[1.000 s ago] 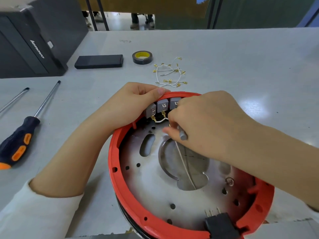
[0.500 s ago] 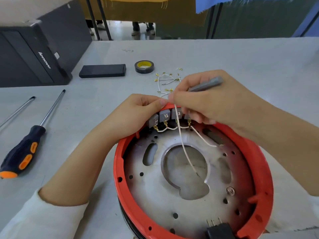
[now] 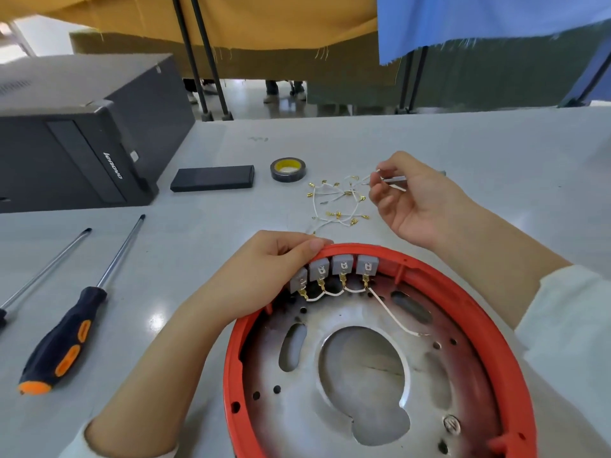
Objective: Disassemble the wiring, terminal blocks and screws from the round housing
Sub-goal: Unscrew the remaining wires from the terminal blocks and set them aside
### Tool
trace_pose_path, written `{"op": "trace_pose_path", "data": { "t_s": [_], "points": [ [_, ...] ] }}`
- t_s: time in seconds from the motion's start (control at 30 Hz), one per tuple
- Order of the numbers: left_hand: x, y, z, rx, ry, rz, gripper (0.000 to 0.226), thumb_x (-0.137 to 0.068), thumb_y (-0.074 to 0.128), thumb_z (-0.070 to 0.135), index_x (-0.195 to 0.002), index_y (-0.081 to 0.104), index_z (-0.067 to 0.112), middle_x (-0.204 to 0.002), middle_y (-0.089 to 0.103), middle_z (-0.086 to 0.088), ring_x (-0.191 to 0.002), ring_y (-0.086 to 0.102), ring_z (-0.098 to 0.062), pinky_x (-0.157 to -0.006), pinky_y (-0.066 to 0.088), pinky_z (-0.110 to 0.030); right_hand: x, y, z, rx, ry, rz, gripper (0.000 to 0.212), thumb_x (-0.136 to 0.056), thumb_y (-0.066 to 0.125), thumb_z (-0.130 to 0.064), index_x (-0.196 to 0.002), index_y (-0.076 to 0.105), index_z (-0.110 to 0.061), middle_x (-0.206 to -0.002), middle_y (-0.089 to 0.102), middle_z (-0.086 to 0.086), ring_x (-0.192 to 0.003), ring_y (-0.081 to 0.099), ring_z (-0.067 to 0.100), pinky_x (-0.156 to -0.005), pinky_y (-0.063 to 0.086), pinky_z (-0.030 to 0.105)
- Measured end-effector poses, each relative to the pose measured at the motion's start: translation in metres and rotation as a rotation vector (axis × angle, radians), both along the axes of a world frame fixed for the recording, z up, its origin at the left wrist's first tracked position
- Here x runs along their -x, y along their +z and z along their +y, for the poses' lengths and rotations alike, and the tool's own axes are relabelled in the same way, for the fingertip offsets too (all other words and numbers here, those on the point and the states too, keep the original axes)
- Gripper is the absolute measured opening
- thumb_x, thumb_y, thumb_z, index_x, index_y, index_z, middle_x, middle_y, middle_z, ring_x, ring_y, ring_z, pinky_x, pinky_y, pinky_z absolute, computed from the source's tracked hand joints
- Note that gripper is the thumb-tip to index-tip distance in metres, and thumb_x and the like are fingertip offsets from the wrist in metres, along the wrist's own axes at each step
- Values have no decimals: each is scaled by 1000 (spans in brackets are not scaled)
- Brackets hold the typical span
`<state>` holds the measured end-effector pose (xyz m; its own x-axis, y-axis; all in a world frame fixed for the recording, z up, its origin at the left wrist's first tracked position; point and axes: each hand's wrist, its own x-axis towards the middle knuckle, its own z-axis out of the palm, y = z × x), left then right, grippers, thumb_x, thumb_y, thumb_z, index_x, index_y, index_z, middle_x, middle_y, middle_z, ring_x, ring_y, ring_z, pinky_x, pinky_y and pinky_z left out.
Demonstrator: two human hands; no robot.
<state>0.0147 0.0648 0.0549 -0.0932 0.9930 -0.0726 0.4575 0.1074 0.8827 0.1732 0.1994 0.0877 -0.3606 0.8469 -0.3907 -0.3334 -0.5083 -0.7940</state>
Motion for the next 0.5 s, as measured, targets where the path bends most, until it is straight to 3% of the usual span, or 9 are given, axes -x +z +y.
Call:
{"op": "trace_pose_path", "data": {
  "t_s": [0.07, 0.33, 0.5],
  "points": [
    [0, 0, 0, 0, 6, 2, 28, -97, 46, 40, -103, 73, 36, -90, 73, 18, -90, 68, -4, -78, 51, -23, 3, -7, 9, 35, -45, 29, 11, -85, 55, -7, -75, 51, -9, -58, 63, 4, -43, 55, 9, -35, 36, 13],
    [0, -1, 1, -7, 15, -5, 27, -97, 47, 39, -106, 72, 35, -93, 73, 20, -91, 67, 2, -85, 49, -22, 21, -32, 20, -55, 24, -111, 6, -87, 57, -1, -82, 54, -4, -66, 71, 11, -55, 69, 17, -40, 45, 14],
    [-1, -2, 2, -19, 24, 2, 26, -96, 48, 41, -102, 73, 38, -91, 74, 17, -90, 69, -7, -83, 54, -33, 16, -32, 21, -277, 8, -439, 10, -93, 58, -11, -99, 57, -4, -79, 68, 11, -48, 64, 13, -38, 43, 16]
  ]
}}
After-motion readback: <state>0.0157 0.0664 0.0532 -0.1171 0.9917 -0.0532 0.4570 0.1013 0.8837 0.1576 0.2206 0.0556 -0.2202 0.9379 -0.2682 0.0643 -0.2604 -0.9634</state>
